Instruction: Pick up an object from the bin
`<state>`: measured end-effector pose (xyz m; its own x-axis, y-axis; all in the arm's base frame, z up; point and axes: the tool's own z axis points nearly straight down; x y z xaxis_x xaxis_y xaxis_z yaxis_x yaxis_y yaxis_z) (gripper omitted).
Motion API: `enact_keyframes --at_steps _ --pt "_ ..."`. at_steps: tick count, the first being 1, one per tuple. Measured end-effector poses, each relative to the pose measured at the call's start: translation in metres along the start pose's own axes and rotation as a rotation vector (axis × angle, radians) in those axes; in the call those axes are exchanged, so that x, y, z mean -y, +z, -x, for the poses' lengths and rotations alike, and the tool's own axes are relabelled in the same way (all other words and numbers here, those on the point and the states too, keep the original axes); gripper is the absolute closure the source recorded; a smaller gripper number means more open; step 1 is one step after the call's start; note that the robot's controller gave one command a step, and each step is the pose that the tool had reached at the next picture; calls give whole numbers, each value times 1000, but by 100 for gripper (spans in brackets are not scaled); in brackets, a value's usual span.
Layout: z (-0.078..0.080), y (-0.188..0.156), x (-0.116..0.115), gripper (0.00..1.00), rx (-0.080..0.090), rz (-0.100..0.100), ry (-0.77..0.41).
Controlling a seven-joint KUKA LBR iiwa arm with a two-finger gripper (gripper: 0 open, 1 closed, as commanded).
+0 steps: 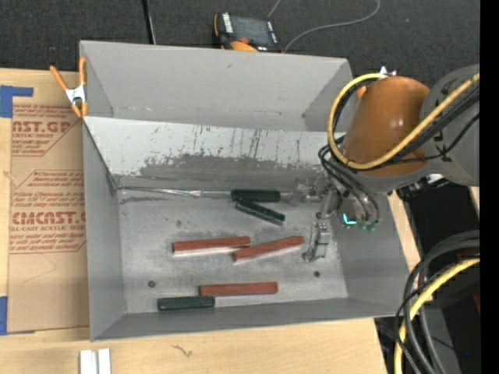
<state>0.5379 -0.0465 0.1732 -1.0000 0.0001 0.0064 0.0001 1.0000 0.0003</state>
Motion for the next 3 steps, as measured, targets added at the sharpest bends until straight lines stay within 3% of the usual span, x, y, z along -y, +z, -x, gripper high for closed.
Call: enact_keyframes --at_steps 1,2,3 --pt "22 105 -16 0 12 0 -140" --pt "24 101 -16 100 16 -1 -139" --pt "21 103 -16 0 8 -1 -139"
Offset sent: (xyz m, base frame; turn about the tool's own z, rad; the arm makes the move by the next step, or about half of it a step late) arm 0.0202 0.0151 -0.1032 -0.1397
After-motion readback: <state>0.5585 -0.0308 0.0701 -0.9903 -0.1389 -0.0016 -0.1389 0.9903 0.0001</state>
